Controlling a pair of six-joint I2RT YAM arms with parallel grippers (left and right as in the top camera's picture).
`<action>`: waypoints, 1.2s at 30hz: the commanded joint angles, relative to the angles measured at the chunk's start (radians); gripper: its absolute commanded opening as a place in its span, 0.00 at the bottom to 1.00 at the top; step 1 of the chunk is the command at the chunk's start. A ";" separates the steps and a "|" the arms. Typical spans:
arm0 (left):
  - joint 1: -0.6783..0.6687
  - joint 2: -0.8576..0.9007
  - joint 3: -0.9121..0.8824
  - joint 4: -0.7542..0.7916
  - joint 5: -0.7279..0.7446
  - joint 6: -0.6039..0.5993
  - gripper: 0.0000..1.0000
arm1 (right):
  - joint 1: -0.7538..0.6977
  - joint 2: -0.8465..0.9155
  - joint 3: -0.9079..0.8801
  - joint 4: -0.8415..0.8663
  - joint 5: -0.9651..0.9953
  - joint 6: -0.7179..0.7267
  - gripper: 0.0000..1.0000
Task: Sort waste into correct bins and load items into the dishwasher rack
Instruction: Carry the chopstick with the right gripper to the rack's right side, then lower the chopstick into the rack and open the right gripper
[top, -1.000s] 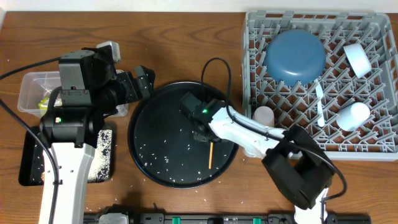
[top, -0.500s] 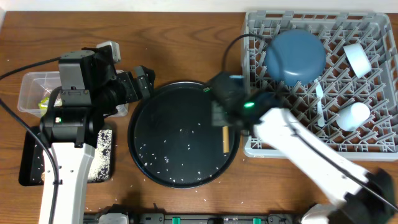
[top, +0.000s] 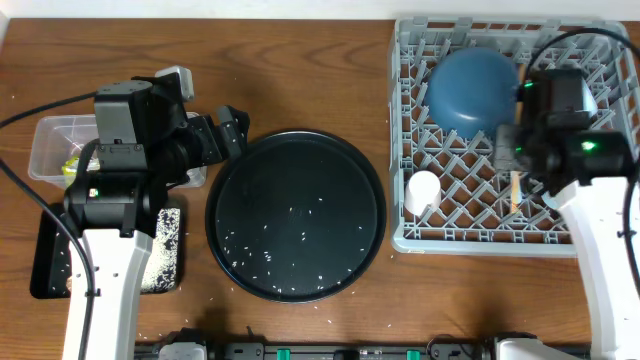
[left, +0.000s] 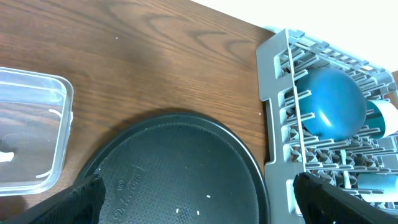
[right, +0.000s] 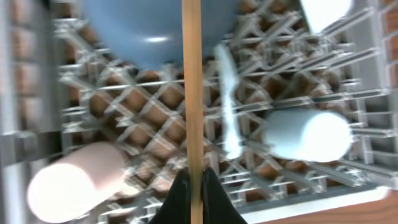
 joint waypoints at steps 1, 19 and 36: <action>0.004 -0.004 0.021 0.000 0.009 0.005 0.98 | -0.085 0.048 -0.009 0.014 0.008 -0.130 0.01; 0.004 -0.004 0.021 0.000 0.009 0.005 0.98 | -0.177 0.339 -0.009 0.148 0.008 -0.227 0.01; 0.004 -0.004 0.021 0.000 0.009 0.005 0.98 | -0.177 0.369 -0.008 0.158 0.008 -0.226 0.41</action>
